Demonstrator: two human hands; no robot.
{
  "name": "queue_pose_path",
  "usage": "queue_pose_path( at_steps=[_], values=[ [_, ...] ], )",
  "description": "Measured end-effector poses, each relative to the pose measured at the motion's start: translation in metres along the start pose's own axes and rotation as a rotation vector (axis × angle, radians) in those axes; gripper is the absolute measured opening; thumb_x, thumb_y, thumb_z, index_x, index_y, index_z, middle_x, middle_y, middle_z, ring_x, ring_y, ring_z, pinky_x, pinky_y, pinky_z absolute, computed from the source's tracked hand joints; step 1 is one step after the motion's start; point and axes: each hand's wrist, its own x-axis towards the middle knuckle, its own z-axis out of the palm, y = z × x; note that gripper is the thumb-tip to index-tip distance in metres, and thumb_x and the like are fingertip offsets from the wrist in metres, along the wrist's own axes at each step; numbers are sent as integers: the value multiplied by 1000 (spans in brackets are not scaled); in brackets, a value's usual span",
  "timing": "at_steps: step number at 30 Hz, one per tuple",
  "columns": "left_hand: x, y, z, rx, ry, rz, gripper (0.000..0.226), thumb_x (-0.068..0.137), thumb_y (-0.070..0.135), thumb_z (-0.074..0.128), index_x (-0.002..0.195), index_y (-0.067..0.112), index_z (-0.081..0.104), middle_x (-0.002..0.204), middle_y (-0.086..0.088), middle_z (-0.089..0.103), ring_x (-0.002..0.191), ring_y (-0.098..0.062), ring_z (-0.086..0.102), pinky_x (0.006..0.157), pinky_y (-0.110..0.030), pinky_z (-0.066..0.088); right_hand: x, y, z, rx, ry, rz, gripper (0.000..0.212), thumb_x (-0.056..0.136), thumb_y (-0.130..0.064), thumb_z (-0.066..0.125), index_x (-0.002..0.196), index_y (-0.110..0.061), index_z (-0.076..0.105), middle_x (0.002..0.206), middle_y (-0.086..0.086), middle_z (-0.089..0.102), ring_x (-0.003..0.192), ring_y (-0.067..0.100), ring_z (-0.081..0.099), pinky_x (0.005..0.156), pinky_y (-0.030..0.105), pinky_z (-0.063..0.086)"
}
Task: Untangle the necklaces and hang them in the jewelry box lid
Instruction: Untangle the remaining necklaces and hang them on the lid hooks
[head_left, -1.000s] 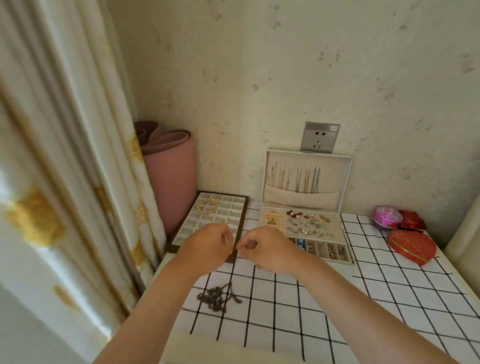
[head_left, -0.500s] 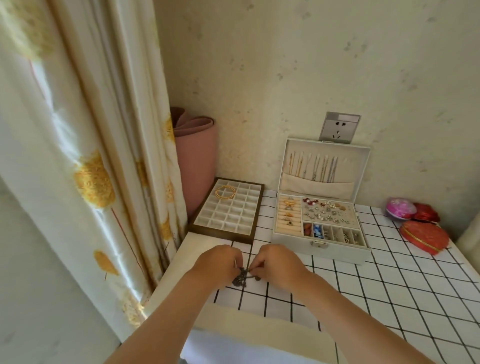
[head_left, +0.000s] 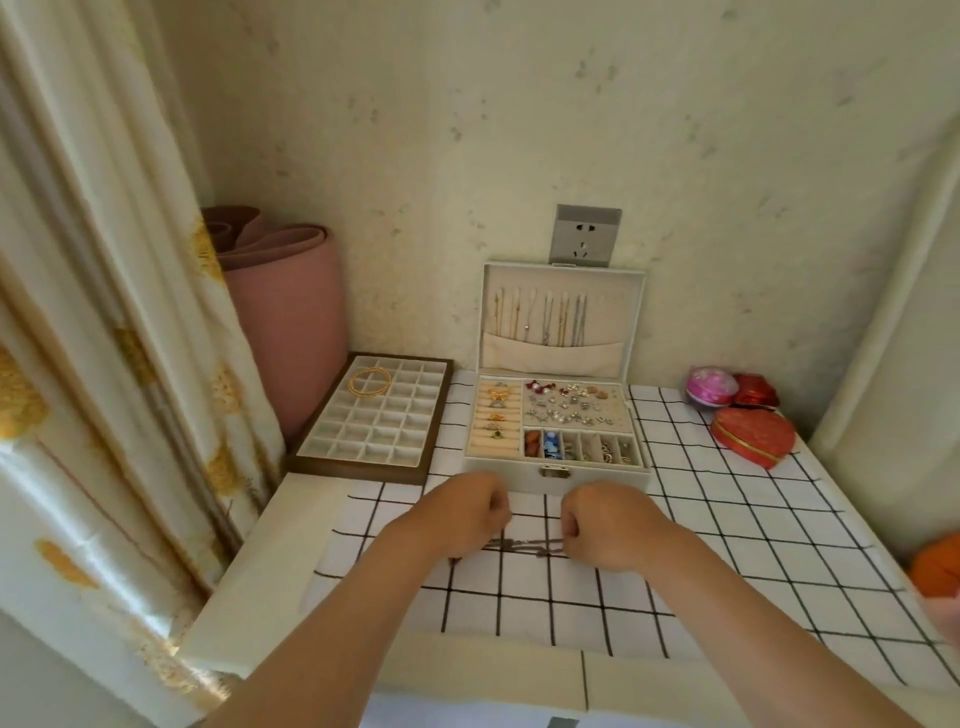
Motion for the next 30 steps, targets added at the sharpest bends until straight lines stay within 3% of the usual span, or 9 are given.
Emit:
queue_pose_path(
  at_steps=[6,9,12,14,17,20,24,27,30],
  values=[
    [18,43,14,-226,-63,71,12,97,23,52,90,20,61,88,4,74,81,-12,67,81,-34,58,-10,34,-1,-56,4,61,18,83,-24,59,96,-28,72,96,-8,68,91,16,64,77,31,55],
    [27,54,18,-271,-58,121,11,97,25,55,88,22,61,86,2,72,79,-14,66,79,-35,56,-11,33,1,329,68,-16,16,83,-26,61,95,-31,70,92,-10,67,87,10,63,75,29,54],
    [30,63,16,-318,-12,141,11,96,25,56,87,24,62,85,5,71,82,-13,66,79,-32,55,-10,26,0,738,24,-28,11,84,-28,71,88,-18,72,91,7,73,79,10,64,78,34,55],
    [31,66,13,-377,27,155,11,96,23,57,88,21,64,80,4,72,78,-13,69,76,-34,57,-8,28,-3,886,15,8,17,83,-29,75,88,-13,75,93,11,75,80,12,66,78,32,53],
    [30,69,6,-512,139,137,10,95,19,60,88,16,66,77,-4,73,72,-27,71,70,-46,61,-9,34,-9,1064,-50,-18,11,88,-27,72,94,-19,78,94,1,78,94,16,71,82,28,51],
    [26,76,-5,-750,205,115,12,97,13,59,91,6,66,81,-12,72,64,-27,68,58,-41,62,-9,37,-13,1225,-87,-84,17,91,-22,70,105,-17,76,103,-2,78,104,14,71,93,29,52],
    [20,80,-15,-974,229,101,12,98,13,57,89,7,63,75,-3,68,59,-11,63,55,-29,57,-8,29,-16,1248,-95,-160,13,90,-10,69,103,-10,75,96,4,78,95,13,73,89,24,53],
    [18,74,-18,-926,260,78,13,99,13,54,89,10,60,70,-1,63,53,-9,55,46,-24,46,-7,24,-18,1242,-96,-172,10,92,-9,67,96,-4,75,79,4,75,76,16,71,77,26,57],
    [18,67,-22,-895,293,26,18,101,17,52,85,14,59,63,3,57,48,-6,44,43,-18,34,-7,21,-21,1175,-70,-197,14,95,-11,64,96,-4,76,75,2,75,70,10,68,71,22,56]
  ],
)
